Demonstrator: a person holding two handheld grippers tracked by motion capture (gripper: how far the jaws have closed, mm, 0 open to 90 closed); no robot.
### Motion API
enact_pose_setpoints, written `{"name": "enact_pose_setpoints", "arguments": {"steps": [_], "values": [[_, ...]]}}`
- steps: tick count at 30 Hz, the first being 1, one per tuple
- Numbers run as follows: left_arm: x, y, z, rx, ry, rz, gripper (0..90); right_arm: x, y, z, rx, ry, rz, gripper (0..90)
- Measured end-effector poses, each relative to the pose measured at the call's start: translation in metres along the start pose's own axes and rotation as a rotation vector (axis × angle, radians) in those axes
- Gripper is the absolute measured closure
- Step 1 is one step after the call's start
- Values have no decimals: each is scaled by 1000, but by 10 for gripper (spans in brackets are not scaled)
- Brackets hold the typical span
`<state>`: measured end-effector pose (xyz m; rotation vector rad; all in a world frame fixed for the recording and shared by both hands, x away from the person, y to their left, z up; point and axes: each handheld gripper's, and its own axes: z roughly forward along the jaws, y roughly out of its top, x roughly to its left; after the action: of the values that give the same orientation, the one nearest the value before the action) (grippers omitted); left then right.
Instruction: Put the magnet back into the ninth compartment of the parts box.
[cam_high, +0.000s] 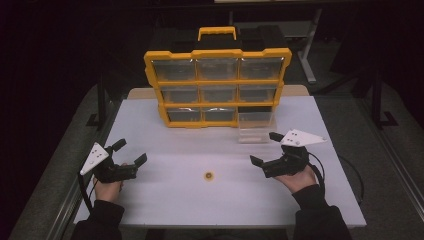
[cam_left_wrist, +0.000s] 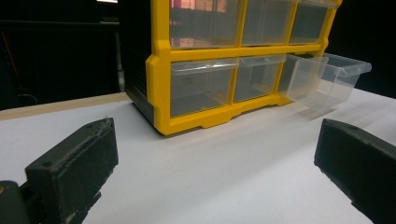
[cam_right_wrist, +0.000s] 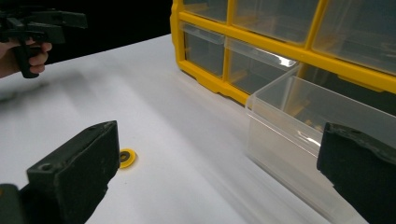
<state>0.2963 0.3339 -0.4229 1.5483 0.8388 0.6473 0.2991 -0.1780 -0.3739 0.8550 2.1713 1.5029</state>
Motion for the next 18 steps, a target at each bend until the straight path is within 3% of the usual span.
{"name": "enact_pose_setpoints", "arguments": {"steps": [18], "values": [[0,0,0,0,1,0,0,15,4,25,75,59,-34,0]]}}
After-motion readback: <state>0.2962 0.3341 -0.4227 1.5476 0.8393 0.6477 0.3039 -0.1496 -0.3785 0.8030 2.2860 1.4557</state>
